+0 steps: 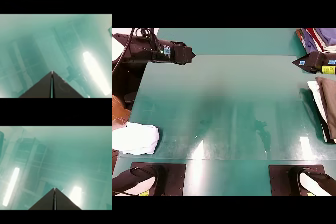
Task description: Fold the shirts.
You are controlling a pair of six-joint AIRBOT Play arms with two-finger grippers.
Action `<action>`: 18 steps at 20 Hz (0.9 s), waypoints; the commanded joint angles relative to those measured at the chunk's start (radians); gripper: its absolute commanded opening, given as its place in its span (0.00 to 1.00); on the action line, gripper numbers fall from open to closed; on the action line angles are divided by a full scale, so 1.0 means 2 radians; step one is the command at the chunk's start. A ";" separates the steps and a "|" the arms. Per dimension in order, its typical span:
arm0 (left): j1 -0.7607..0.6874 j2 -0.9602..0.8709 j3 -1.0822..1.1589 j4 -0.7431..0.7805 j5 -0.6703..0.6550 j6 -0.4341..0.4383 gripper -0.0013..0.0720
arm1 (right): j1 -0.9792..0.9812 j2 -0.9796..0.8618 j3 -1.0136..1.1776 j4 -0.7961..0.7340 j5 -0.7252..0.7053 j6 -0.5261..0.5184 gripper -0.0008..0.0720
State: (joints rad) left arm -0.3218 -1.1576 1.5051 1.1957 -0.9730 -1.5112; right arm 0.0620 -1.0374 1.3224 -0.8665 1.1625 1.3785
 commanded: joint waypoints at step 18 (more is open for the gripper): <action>0.042 0.050 -0.005 0.136 -0.152 -0.009 0.05 | 0.001 0.000 0.001 0.001 0.000 0.000 0.04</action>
State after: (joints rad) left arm -0.2832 -1.1141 1.5055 1.2987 -1.0927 -1.5036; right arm 0.0639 -1.0374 1.3224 -0.8654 1.1610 1.3785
